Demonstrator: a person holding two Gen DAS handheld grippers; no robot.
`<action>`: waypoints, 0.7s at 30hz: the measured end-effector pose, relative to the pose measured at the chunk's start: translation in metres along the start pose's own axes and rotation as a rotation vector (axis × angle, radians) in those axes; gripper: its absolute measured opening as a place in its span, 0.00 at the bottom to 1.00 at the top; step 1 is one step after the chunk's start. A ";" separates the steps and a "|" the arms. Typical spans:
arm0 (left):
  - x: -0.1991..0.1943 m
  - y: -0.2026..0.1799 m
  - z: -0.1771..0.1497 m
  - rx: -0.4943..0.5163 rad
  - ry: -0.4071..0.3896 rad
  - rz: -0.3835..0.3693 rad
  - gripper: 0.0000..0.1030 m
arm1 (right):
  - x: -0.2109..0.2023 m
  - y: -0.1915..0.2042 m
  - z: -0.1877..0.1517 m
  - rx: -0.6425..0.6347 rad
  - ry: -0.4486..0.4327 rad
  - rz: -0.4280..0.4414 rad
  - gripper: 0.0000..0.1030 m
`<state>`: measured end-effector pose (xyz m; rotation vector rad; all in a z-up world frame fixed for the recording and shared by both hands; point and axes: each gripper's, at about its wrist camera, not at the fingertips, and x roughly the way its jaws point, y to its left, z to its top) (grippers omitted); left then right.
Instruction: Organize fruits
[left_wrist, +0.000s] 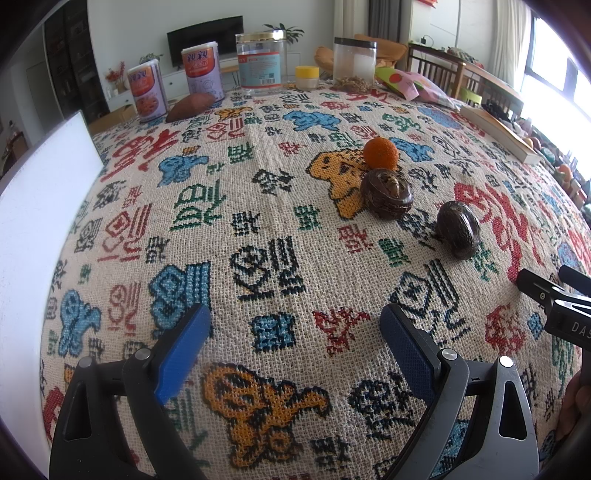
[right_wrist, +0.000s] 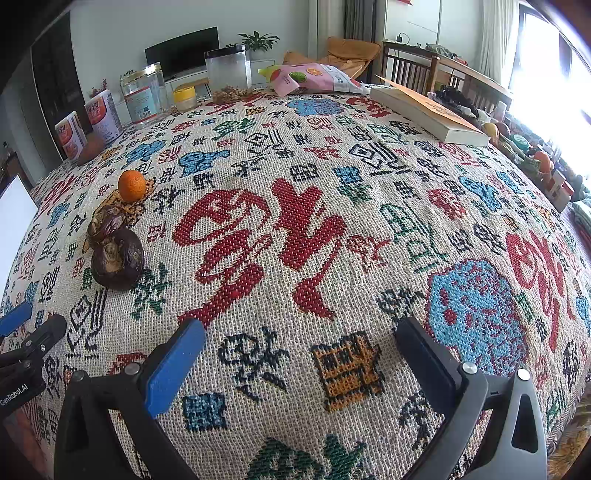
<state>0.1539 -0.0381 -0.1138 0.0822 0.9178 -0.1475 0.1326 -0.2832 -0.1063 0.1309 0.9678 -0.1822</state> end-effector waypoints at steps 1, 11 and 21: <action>0.000 0.000 0.000 0.000 0.000 -0.001 0.92 | 0.000 0.000 0.000 0.000 0.000 0.000 1.00; -0.008 0.022 0.042 -0.178 0.073 -0.292 0.93 | 0.000 0.000 0.000 -0.001 0.000 -0.001 1.00; 0.044 -0.033 0.104 -0.068 0.114 -0.220 0.91 | 0.000 0.000 0.000 -0.001 0.000 -0.001 1.00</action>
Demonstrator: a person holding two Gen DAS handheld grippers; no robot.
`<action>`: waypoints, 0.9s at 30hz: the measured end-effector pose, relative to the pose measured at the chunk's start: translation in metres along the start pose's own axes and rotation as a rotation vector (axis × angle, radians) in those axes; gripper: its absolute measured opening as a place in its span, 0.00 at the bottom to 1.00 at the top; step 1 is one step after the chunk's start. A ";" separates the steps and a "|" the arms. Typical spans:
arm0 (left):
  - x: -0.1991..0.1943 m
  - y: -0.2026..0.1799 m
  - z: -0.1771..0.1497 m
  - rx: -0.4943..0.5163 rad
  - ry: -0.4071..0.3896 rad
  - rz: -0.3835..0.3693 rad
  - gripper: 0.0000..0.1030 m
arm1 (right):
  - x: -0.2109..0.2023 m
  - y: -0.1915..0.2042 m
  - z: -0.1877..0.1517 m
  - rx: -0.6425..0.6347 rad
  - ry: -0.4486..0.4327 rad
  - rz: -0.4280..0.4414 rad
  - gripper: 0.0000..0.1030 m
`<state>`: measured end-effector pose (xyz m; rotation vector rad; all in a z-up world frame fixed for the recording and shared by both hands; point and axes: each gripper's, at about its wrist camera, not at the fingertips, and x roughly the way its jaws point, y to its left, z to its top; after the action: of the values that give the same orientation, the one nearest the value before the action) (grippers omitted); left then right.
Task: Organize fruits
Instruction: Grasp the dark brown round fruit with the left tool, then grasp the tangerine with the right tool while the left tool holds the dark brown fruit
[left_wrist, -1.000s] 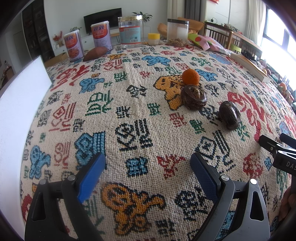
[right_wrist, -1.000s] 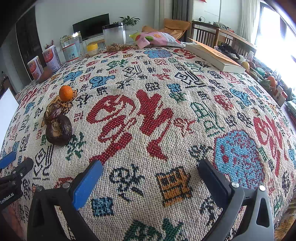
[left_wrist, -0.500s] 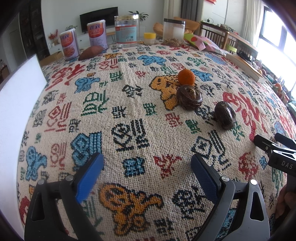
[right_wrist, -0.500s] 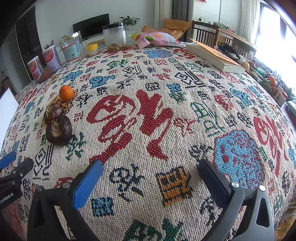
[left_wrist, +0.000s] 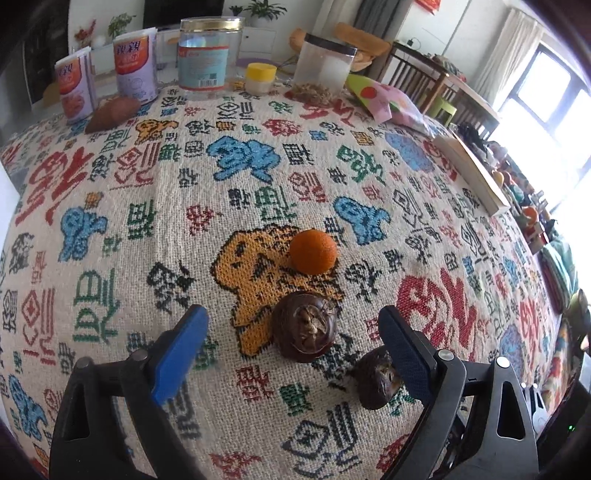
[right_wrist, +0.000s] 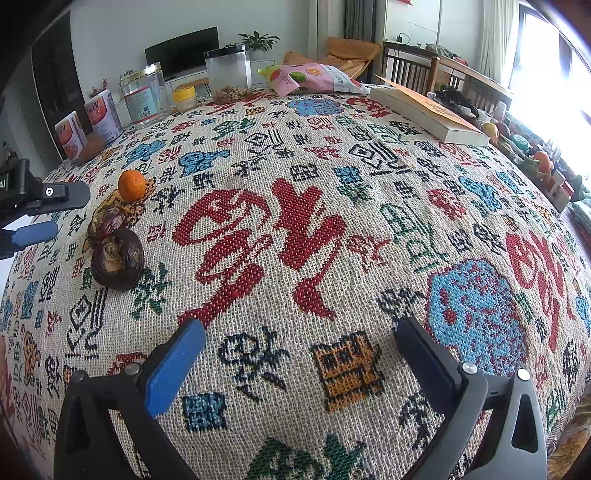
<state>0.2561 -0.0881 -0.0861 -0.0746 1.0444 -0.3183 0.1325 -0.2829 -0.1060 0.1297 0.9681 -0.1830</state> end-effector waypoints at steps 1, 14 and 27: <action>0.005 -0.005 0.000 0.023 0.003 0.024 0.90 | 0.000 0.000 0.000 0.000 0.000 0.000 1.00; -0.022 0.027 -0.029 0.077 -0.048 0.139 0.41 | 0.000 0.000 0.000 0.000 0.000 0.000 1.00; -0.053 0.112 -0.082 -0.014 -0.096 0.236 0.71 | 0.000 0.000 0.000 0.000 0.000 0.000 1.00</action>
<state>0.1858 0.0414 -0.1064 0.0208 0.9496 -0.0920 0.1323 -0.2829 -0.1064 0.1296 0.9679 -0.1830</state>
